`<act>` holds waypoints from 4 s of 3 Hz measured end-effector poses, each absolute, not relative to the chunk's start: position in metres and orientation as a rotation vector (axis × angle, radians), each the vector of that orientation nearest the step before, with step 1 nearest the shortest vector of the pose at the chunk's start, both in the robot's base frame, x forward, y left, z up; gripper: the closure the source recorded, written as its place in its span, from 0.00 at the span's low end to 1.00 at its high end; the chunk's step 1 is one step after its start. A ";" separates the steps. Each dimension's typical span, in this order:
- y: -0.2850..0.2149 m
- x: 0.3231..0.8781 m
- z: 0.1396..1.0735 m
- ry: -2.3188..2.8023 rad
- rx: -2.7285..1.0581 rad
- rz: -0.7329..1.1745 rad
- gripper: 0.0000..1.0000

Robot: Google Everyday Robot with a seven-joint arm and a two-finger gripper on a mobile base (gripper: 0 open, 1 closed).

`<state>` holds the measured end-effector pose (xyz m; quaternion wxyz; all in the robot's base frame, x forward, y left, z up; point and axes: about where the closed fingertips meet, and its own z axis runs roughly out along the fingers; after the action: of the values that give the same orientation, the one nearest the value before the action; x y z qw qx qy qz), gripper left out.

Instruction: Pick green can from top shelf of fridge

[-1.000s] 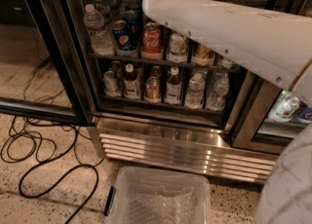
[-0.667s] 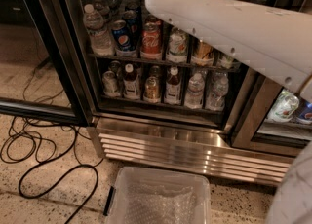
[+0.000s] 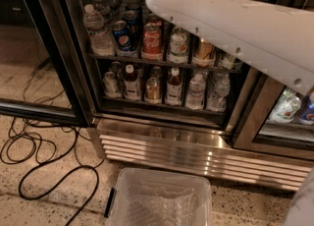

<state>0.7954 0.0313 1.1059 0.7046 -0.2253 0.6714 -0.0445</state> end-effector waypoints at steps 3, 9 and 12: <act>0.040 0.763 1.102 1.585 -0.498 0.044 1.00; 0.016 0.719 1.097 1.753 -0.465 0.043 1.00; -0.025 0.670 1.078 1.860 -0.321 0.000 1.00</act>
Offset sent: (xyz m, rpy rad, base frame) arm -0.0276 0.0055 0.0016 0.1231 0.1575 0.0891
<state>0.6699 -0.0250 1.0777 0.5869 -0.1376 0.7979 0.0000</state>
